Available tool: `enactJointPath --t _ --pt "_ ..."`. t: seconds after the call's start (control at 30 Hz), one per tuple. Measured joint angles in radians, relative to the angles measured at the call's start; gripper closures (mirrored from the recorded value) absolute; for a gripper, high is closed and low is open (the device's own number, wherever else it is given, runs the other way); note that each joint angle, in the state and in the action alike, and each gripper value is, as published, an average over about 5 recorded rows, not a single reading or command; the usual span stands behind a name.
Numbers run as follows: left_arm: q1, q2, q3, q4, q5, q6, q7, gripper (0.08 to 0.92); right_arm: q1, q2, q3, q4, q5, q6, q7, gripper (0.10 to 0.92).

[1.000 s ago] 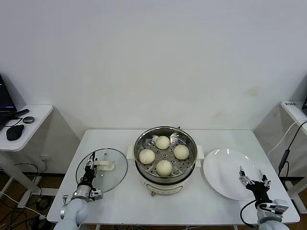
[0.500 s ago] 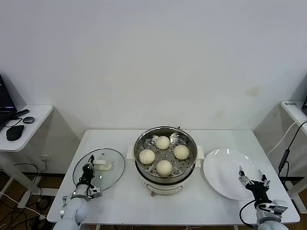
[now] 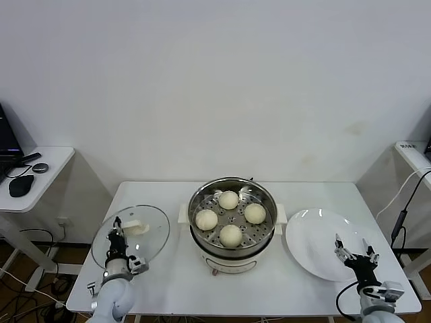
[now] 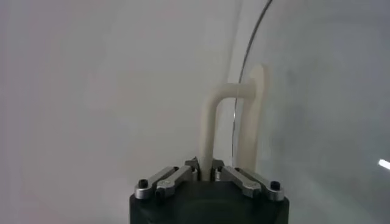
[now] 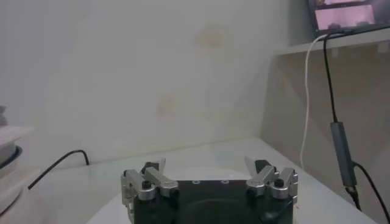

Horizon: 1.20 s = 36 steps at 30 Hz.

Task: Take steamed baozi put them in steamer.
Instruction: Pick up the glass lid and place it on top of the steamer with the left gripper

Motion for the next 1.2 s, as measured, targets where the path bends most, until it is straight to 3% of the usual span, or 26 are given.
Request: enactJointPath --t 0.3,0.67,0.87,1.2 --pt "0.037 -0.063 -0.011 -0.217 0.161 0.182 0.151 0.824 -0.011 0.0 -0.005 0.002 0.006 -0.004 0.001 0.203" --pt "0.025 -0.131 0.064 -0.424 0.335 0.271 0.316 0.824 -0.025 0.005 -0.008 0.008 -0.009 -0.012 -0.001 0.203" --pt "0.001 -0.169 0.173 -0.463 0.406 0.293 0.36 0.824 -0.048 0.011 -0.001 0.018 -0.021 -0.007 -0.002 0.203" --pt "-0.094 -0.227 0.381 -0.422 0.446 0.314 0.413 0.824 -0.076 0.024 0.009 0.017 -0.041 -0.006 -0.001 0.203"
